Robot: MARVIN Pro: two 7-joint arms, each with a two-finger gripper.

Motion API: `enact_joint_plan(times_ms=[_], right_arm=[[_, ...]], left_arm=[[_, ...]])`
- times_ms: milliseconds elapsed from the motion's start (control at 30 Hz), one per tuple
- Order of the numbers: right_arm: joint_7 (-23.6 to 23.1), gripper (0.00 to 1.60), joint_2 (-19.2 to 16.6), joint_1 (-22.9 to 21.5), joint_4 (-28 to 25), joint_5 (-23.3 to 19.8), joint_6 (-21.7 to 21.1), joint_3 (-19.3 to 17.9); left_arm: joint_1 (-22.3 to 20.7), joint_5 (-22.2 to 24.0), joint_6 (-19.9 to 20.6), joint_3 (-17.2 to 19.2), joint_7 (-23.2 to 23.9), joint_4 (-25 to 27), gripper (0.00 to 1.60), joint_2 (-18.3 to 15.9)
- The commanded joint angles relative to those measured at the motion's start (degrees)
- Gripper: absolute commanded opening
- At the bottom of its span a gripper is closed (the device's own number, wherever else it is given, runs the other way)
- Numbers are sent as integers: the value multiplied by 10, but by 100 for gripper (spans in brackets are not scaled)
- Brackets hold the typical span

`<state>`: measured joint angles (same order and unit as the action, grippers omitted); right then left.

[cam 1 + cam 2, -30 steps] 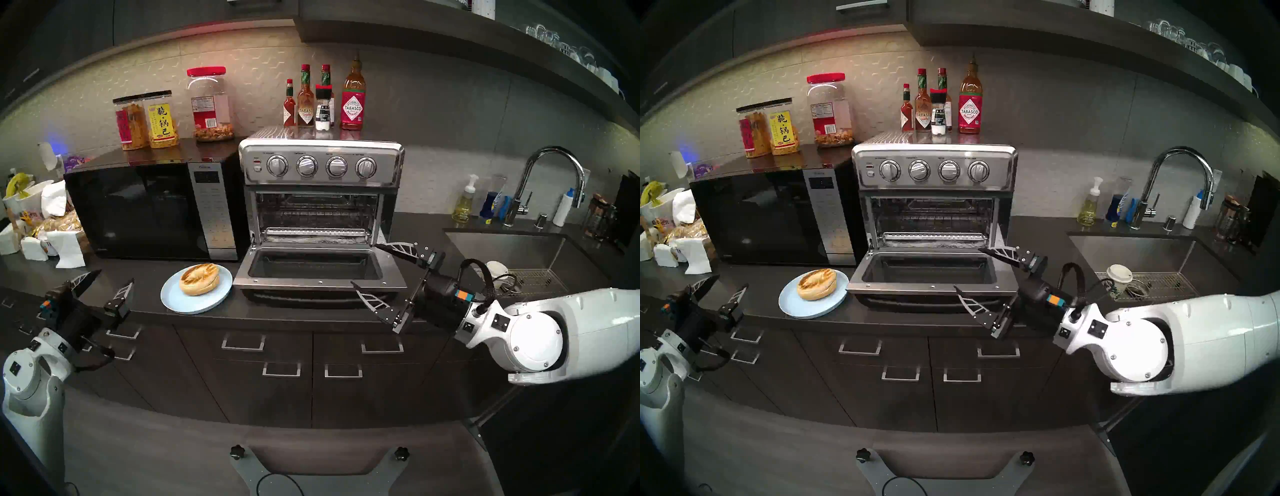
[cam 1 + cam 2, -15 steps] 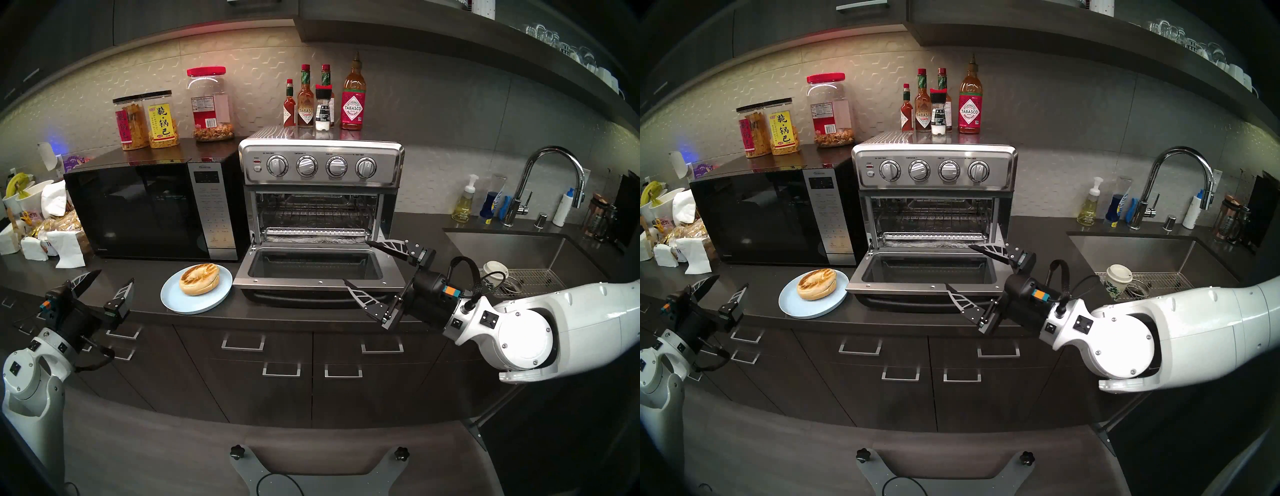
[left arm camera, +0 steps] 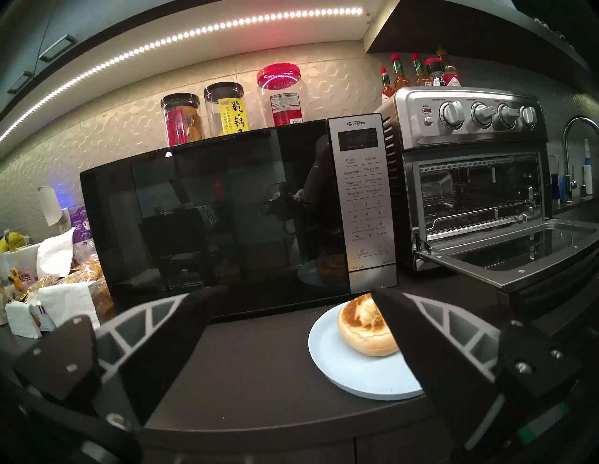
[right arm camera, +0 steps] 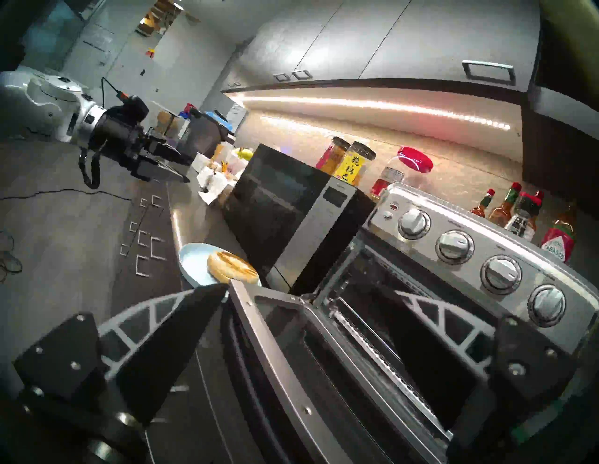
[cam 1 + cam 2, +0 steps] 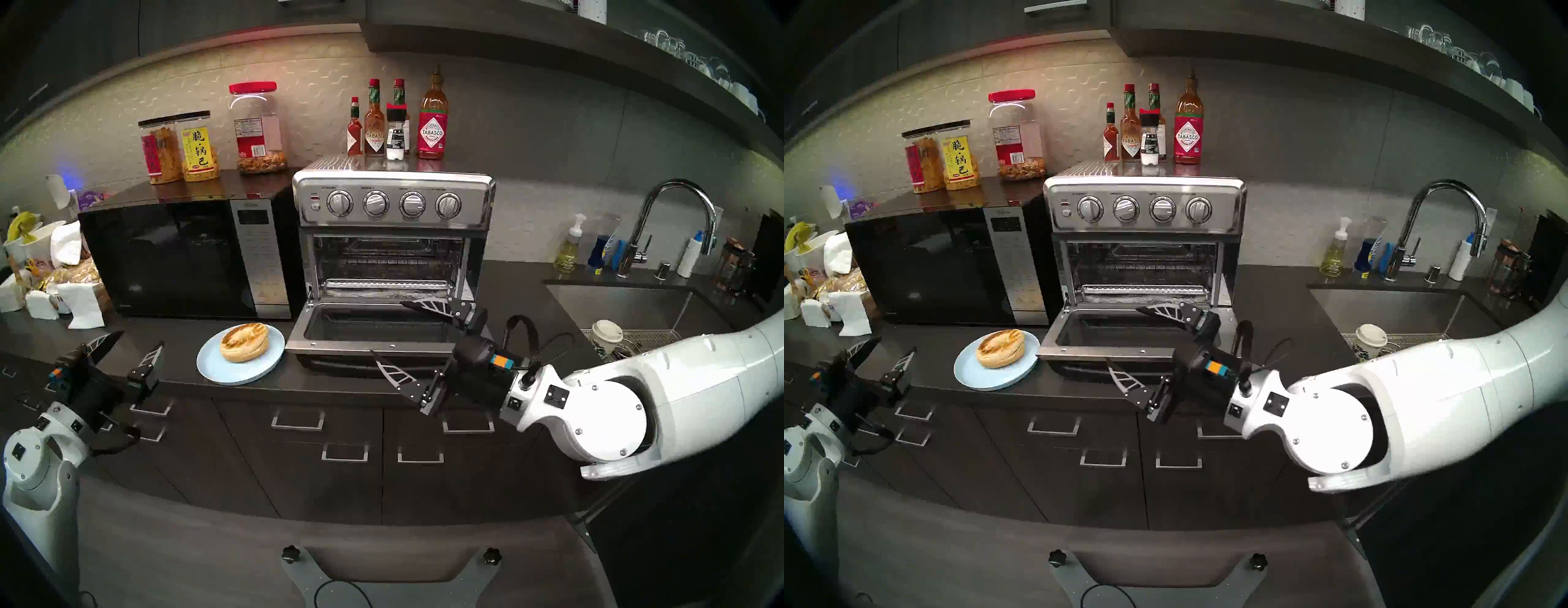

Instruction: Open the oven and place the bagel inside on the rack

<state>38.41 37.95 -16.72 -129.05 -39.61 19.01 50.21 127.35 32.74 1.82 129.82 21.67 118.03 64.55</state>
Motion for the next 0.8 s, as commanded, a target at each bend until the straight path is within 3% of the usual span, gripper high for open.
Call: enact_joint_plan(times_ms=[0, 100, 167, 200, 333, 433, 467, 500, 567, 600, 633, 667, 700, 733, 767], right_arm=[[29, 160, 73, 53, 14, 6, -38, -65], [31, 160, 86, 69, 23, 1, -48, -79], [52, 160, 134, 79, 45, -7, -58, -87], [23, 160, 94, 82, 30, -1, -71, -100], [45, 160, 151, 121, 67, -23, -87, -137], [39, 160, 153, 138, 74, -31, -98, -160], [57, 160, 191, 135, 90, -46, -101, -158], [61, 160, 207, 146, 99, -57, -113, -172], [64, 160, 218, 149, 105, -61, -120, -177], [46, 160, 193, 165, 96, -54, -129, -197], [46, 160, 193, 165, 96, -54, -129, -197], [69, 160, 236, 152, 112, -74, -131, -185], [71, 160, 243, 157, 115, -76, -142, -192], [71, 160, 243, 157, 115, -76, -142, -192], [51, 160, 218, 175, 105, -67, -157, -214]], left_arm=[[0, -1, -2, 4, 0, 11, 160, 0], [0, -1, -2, 4, 0, 10, 160, -1], [0, -1, -2, 4, 0, 10, 160, -1], [0, -1, -2, 4, 0, 10, 160, -1], [0, -1, -2, 4, 0, 10, 160, -1], [0, -1, -2, 4, 0, 10, 160, -1], [0, -1, -2, 4, 0, 10, 160, 0], [0, -1, -2, 4, 0, 10, 160, 0], [0, -1, -2, 4, 0, 10, 160, 0], [0, -1, -2, 4, 0, 10, 160, 0], [0, -1, -2, 4, 0, 10, 160, 0], [0, -1, -2, 4, 0, 11, 160, 0], [0, -1, -1, 4, 0, 11, 160, 0], [0, -1, -1, 4, 0, 11, 160, 0], [0, -1, -1, 4, 0, 11, 160, 0]])
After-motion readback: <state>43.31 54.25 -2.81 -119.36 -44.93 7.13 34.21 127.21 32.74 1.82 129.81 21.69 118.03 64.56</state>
